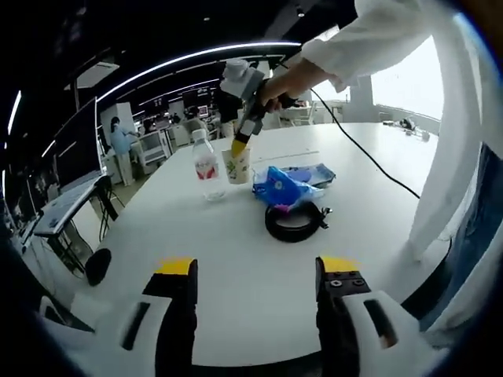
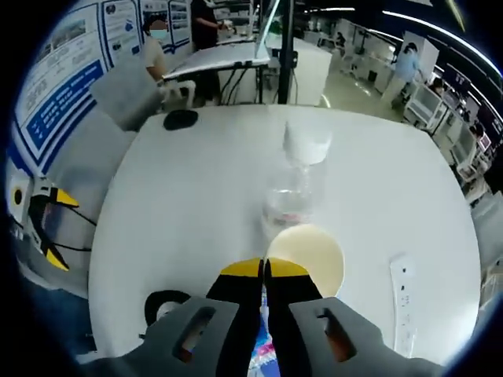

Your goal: Arrange the tabletop items into an orderly group along one side of the table until the central work area is clear of visible clutter.

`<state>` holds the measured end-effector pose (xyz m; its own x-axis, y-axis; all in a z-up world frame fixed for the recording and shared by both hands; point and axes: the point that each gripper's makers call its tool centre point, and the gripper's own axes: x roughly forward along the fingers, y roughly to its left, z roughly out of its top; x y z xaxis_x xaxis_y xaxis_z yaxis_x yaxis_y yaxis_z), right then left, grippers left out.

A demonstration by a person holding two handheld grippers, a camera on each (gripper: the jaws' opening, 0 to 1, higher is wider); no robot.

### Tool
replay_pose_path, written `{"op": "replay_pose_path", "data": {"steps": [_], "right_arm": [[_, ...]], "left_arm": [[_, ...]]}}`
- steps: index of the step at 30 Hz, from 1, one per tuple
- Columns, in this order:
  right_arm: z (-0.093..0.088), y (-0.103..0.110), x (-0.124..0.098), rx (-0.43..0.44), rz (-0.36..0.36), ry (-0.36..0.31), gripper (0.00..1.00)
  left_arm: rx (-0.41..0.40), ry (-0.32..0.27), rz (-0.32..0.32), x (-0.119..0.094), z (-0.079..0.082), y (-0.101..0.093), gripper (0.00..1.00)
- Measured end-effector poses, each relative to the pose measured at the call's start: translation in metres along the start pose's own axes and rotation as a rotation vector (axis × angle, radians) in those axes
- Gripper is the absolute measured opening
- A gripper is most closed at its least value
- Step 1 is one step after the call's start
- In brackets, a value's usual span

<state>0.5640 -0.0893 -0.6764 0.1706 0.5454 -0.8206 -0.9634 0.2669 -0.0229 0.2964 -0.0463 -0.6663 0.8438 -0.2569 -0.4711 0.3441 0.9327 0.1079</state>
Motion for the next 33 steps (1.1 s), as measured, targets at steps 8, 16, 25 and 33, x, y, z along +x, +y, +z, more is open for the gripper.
{"op": "replay_pose_path", "data": {"steps": [8,16,25,33], "right_arm": [[-0.005,-0.002,0.01,-0.014,-0.001,0.013,0.0],[-0.007,-0.001,0.02,-0.052,-0.006,0.0,0.0],[-0.007,0.006,0.028,-0.092,0.0,0.001,0.0],[-0.007,0.007,0.033,-0.104,-0.007,0.007,0.0]], "left_arm": [[0.015,0.016,-0.002,-0.001,-0.004,-0.002,0.59],[0.02,0.048,0.005,-0.002,-0.011,0.002,0.57],[0.04,0.051,0.008,-0.002,-0.012,0.003,0.55],[0.039,0.048,0.015,-0.003,-0.011,0.004,0.55]]}}
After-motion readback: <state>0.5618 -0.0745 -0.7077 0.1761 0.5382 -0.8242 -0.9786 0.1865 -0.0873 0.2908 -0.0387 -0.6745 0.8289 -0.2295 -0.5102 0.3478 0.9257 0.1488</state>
